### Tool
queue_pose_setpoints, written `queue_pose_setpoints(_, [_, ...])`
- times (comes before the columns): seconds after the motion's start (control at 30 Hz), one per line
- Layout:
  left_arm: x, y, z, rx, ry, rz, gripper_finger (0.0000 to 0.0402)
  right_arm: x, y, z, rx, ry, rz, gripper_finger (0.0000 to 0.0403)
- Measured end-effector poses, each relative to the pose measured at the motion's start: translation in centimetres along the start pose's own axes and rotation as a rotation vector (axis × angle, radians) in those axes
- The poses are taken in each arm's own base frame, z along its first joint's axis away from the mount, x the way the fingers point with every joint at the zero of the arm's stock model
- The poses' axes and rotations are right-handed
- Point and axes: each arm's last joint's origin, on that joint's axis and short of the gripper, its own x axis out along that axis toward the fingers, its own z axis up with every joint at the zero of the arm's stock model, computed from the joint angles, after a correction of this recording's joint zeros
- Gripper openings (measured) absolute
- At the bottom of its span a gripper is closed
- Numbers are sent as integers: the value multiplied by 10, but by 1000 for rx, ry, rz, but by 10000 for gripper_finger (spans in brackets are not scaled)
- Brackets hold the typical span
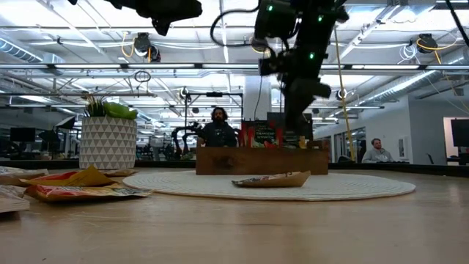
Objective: Pick & Place Tea
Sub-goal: Put the yellow tea bag into the right section of the wooden organizer
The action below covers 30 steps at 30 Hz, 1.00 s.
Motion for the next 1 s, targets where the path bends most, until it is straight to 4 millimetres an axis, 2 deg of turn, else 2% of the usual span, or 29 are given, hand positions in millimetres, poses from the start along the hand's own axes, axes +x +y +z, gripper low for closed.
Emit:
queue_pose_setpoints(0.13, [0,0,0,0,0,0,58,-22,-5,-4,74,-54,24,0])
queue_pose_setpoints(0.27, [0,0,-4,0,40,-3,58,-39,3,-11,153,-166,190,0])
queue_pose_setpoints(0.47, [-1,-2,-11,-51,114,-22,58,-39,35,-37,170,-438,283,0])
queue_pose_setpoints(0.6, [-2,-9,-16,-92,172,-110,58,-32,55,-58,188,-670,306,0])
queue_pose_setpoints(0.7, [-5,-25,-20,-107,225,-167,60,-27,66,-73,212,-845,323,0])
queue_pose_setpoints(0.77, [-7,-42,-22,-106,248,-223,70,-23,72,-83,226,-947,332,0])
queue_pose_setpoints(0.87, [-5,-78,-25,-83,294,-287,96,-20,76,-95,246,-1060,340,0])
queue_pose_setpoints(1.0, [8,-127,-21,-87,425,-238,137,-14,79,-107,262,-1115,343,0])
